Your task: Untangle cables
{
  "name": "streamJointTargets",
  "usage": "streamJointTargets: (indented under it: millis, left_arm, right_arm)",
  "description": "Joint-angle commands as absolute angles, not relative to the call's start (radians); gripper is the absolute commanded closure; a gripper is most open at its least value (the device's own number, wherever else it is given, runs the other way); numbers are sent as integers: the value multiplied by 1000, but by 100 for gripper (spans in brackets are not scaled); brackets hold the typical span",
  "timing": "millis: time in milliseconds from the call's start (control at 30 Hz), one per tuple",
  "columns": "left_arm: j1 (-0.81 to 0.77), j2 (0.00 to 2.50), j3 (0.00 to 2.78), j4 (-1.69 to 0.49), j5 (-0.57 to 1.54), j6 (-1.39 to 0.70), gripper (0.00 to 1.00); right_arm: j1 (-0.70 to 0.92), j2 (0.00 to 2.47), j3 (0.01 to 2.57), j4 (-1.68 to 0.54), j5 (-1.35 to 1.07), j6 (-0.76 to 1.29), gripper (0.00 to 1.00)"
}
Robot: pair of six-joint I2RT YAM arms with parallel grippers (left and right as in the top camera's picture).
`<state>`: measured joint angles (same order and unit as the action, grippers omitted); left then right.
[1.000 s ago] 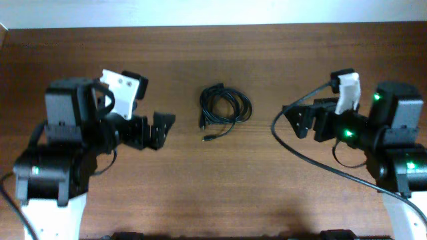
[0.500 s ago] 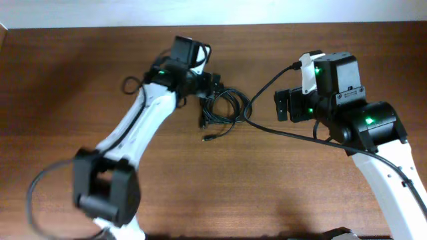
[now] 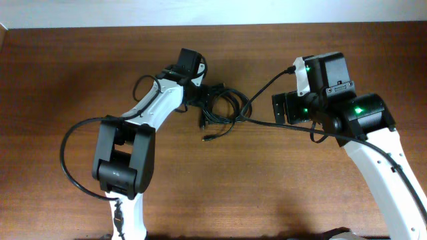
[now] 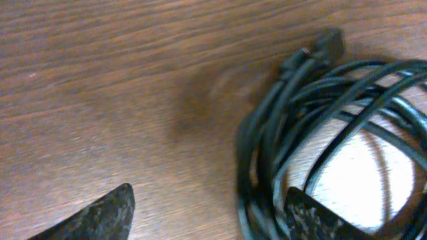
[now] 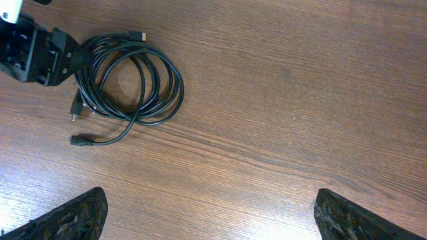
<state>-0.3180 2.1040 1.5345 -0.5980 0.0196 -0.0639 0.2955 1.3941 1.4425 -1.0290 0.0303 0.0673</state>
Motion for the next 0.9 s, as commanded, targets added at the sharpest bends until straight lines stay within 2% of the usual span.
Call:
streamJointTargets:
  millis: [0,167,233,300,433,533,567,600,700,767,833,867]
  left_arm:
    - [-344,2115,1541,-578,41,-68,98]
    - [-362,2113,1548,-604,49,-68,100]
    - [-362,2097,1637,-717,49,-68,100]
    - [-366,2032,1911,-952,49,-68,100]
    - [-371,1929,2277,-1247,48,-68,100]
    - [-371,1868,2325,-1309,45,-67,100]
    - [-371,1863,2325,-1319,44,-67,100]
    - [-371,1863,2325,-1321,44,-64,100]
    - [-371,1863,2325,-1323,30,-63,100]
    - [-370,1863,2325,-1323,29,-58,100]
    - [-370,1863,2325,-1323,29,-52,100]
    - [-371,1863,2325,-1322,29,-52,100]
  right_arm:
    - [301,1397,1463,-1030,47,59,1]
    - [301,1397,1463,-1032,59,59,1]
    - [301,1397,1463,-1033,65,59,1]
    - [301,1397,1463,-1033,65,59,0]
    - [301,1397,1463,-1032,65,60,3]
    - [302,1400,1463,-1024,48,63,3]
    - [302,1409,1463,-1015,-35,78,4]
    - [302,1419,1463,-1005,-77,120,4]
    - [303,1526,1462,-974,-155,516,7]
    - [361,1657,1463,-945,-291,584,8]
    - [437,1749,1463,-906,-309,537,7]
    - [488,1785,1463,-833,-428,295,8]
